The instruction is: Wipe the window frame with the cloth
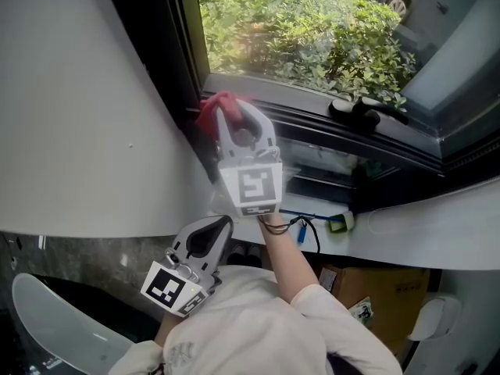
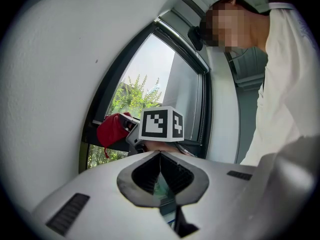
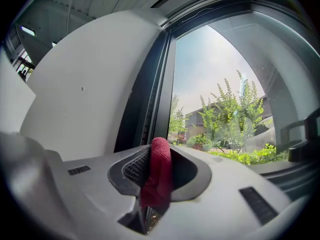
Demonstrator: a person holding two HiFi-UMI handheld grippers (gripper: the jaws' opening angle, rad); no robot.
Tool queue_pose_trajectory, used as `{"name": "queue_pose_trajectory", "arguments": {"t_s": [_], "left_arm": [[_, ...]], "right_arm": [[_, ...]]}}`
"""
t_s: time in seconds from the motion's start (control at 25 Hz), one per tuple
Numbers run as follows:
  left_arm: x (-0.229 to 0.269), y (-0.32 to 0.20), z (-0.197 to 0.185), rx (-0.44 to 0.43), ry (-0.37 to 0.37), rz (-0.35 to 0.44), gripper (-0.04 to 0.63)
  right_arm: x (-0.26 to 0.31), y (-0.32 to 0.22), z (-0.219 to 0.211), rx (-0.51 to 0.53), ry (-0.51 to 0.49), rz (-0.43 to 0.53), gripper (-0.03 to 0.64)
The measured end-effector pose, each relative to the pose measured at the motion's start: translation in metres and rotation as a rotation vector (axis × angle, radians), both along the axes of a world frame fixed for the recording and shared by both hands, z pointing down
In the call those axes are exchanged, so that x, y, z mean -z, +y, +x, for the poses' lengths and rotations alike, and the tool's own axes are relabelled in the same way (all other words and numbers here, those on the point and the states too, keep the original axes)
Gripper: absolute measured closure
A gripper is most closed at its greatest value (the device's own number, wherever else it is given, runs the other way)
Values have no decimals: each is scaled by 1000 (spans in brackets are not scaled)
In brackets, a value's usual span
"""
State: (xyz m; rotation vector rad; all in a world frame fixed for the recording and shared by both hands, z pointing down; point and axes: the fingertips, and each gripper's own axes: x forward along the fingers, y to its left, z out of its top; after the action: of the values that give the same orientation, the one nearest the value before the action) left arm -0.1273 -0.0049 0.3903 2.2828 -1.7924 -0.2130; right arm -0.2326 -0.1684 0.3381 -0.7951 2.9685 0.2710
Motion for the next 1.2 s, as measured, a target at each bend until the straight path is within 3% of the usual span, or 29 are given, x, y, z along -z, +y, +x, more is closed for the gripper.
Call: {"name": "queue_pose_trajectory", "arguments": {"t_s": [1.2], "left_arm": [[1,-4,7,-34,2,12,584]], "right_arm": [[-6,-8,16,-32,75,34,524]]}}
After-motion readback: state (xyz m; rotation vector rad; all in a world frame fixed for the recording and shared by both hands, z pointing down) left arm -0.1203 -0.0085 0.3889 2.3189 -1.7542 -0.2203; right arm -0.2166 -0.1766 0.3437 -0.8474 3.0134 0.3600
